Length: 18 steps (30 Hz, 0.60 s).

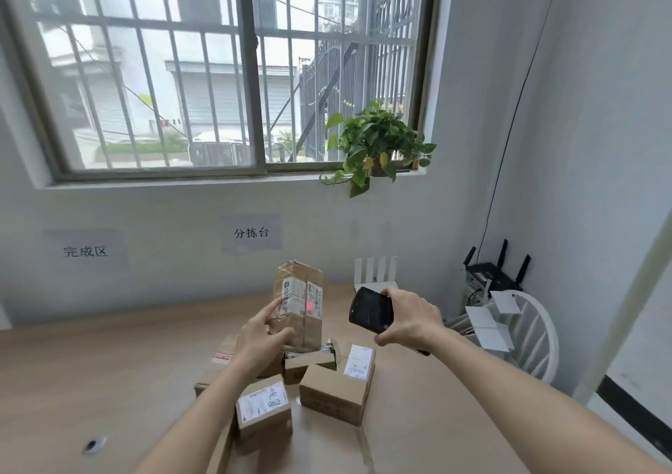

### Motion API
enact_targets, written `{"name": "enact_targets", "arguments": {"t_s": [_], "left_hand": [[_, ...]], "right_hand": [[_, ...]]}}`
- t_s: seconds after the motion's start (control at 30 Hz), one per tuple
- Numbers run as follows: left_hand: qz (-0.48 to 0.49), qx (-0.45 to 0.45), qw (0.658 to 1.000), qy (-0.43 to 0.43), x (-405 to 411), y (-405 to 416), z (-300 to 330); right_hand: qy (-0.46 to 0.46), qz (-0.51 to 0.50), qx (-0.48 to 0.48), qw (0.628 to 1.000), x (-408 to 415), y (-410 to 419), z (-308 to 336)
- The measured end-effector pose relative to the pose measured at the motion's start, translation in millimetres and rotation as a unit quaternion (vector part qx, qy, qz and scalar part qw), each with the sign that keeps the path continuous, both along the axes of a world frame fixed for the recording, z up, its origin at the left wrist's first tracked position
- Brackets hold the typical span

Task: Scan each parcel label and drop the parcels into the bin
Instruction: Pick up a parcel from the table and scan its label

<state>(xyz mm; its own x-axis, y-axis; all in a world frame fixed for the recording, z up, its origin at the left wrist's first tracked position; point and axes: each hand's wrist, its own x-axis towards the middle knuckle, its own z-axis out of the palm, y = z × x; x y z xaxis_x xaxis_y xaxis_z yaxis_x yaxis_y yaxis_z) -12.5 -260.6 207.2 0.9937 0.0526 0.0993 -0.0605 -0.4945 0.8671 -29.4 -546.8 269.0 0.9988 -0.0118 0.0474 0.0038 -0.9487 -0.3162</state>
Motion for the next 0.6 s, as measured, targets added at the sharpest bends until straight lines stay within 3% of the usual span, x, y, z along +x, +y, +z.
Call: {"name": "enact_targets", "arguments": {"t_s": [0.6], "left_hand": [[0.044,-0.018,0.997,-0.058,-67.1,15.9,42.3]], "right_hand": [[-0.04,0.024,0.004,0.999,-38.6,6.7,38.0]]}}
